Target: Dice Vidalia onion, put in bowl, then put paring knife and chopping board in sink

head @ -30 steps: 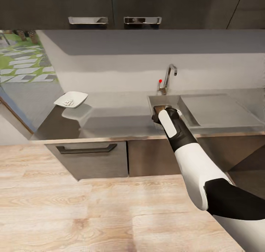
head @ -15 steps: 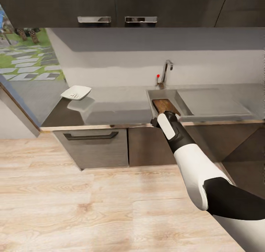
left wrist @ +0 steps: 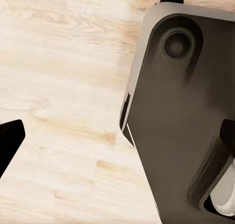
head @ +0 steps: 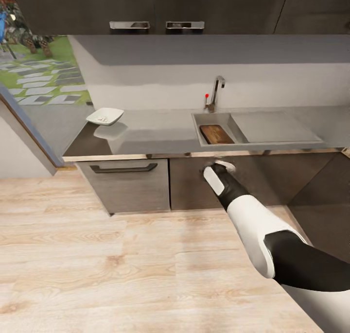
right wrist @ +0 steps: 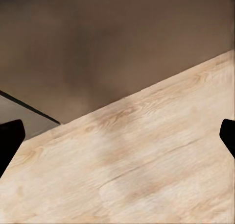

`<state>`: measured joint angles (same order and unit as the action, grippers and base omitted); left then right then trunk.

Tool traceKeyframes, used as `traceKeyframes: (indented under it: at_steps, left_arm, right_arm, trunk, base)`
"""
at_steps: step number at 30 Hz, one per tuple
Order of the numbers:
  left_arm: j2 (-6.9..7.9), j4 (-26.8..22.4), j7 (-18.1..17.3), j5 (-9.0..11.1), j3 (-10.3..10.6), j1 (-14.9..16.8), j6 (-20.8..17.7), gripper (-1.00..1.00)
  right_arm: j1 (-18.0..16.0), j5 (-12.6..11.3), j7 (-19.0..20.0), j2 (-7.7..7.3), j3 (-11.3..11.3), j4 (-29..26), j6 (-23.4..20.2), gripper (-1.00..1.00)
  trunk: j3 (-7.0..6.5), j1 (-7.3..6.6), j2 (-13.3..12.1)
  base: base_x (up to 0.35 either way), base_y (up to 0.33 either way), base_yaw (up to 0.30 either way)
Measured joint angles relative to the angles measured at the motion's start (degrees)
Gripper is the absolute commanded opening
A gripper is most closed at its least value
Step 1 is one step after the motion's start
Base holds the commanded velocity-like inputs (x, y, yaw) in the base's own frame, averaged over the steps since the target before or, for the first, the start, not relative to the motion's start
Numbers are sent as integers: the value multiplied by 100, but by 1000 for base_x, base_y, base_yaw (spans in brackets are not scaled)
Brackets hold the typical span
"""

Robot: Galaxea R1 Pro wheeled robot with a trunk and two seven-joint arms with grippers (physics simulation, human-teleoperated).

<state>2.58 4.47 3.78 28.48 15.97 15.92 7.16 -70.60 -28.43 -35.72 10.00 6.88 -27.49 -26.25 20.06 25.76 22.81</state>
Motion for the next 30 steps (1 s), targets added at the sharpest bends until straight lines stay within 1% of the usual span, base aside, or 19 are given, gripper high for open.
traceKeyframes:
  at_steps: [1, 2, 6, 7, 8, 11, 13, 14, 15, 18, 19, 20, 21, 22, 24, 25, 26, 27, 30]
  left_arm:
    - [0, 0, 0, 0, 0, 0, 3, 100]
    - [2, 0, 0, 0, 0, 0, 4, 100]
    - [2, -9, 0, -1, -1, 0, 10, 100]
    - [4, -14, 0, -6, -1, 0, 19, 100]
    - [4, -19, 0, -8, -1, 0, 25, 100]
    - [2, -35, 0, -23, -1, 0, 38, 100]
    - [1, -52, 1, -32, -3, 0, 41, 100]
    - [2, -77, 0, -35, -6, -2, 42, 100]
    - [3, -98, 0, -36, -6, -1, 44, 100]
    - [29, -341, -6, -43, -9, -3, 78, 100]
    - [38, -393, -10, -43, -9, -3, 102, 100]
    - [55, -492, -15, -44, -9, -1, 162, 100]
    - [76, -614, -17, -45, -10, -2, 271, 100]
    - [86, -669, -18, -44, -11, -3, 360, 100]
    - [111, -720, -19, -42, -13, -3, 568, 100]
    - [146, -735, -19, -40, -15, -3, 725, 100]
    - [173, -736, -18, -37, -13, -3, 822, 100]
    - [201, -733, -18, -34, -10, -3, 905, 100]
    - [260, -709, -20, -29, -2, -3, 1025, 100]
  right_arm:
    - [-1, 239, 253, 0, -4, 382, 363, 100]
    - [-2, 387, 405, 0, -6, 596, 558, 100]
    - [29, 1688, 1586, 0, -38, 2142, 2181, 100]
    - [245, 2096, 1864, -2, -36, 2428, 2841, 100]
    - [571, 2204, 1952, -2, -49, 2510, 3148, 100]
    - [1485, 2379, 2069, -2, -48, 2604, 3887, 100]
    - [1921, 2576, 2108, -3, -45, 2626, 4361, 100]
    - [2184, 2732, 2124, -2, -45, 2633, 4583, 100]
    - [2343, 2828, 2133, -2, -39, 2635, 4692, 100]
    - [3267, 3426, 2161, -2, -16, 2644, 5294, 100]
    - [3404, 3541, 2161, -2, -16, 2644, 5396, 100]
    - [3679, 3724, 2162, -2, -31, 2644, 5602, 100]
    - [4105, 3881, 2163, -26, -37, 2646, 5922, 100]
    - [4369, 3934, 2161, -127, -55, 2649, 6152, 100]
    - [4756, 3993, 2153, -339, -57, 2653, 6577, 100]
    - [4927, 3999, 2151, -501, -75, 2654, 6785, 100]
    - [5000, 4019, 2152, -590, -55, 2654, 6866, 100]
    - [5044, 4024, 2151, -648, -51, 2653, 6917, 100]
    - [5096, 4031, 2144, -697, -51, 2649, 6975, 100]
  trunk:
    - [0, 0, 0]
    - [0, 0, 0]
    - [0, -1, 1]
    - [0, -2, 2]
    - [1, 0, 0]
    - [1, -1, 1]
    - [1, -1, 1]
    - [1, -1, 1]
    - [1, -1, 1]
    - [1, -1, 2]
    - [1, -1, 2]
    - [1, -1, 2]
    - [1, -1, 2]
    - [1, -1, 2]
    - [1, -1, 2]
    - [1, -1, 2]
    - [0, -1, 2]
    - [0, -1, 2]
    - [0, -1, 2]
  base:
    - [-19, 0, 0]
    - [-15, 0, 0]
    - [-5, 0, 0]
    - [-1, 0, 0]
    - [0, 0, 0]
    - [0, 0, 0]
    - [0, 0, 0]
    - [0, 0, 0]
    - [0, 0, 0]
    - [0, 0, 0]
    - [0, 0, 0]
    - [0, 0, 0]
    - [0, 0, 0]
    - [0, 0, 0]
    - [0, 0, 0]
    - [0, 0, 0]
    - [0, 0, 0]
    - [0, 0, 0]
    - [0, 0, 0]
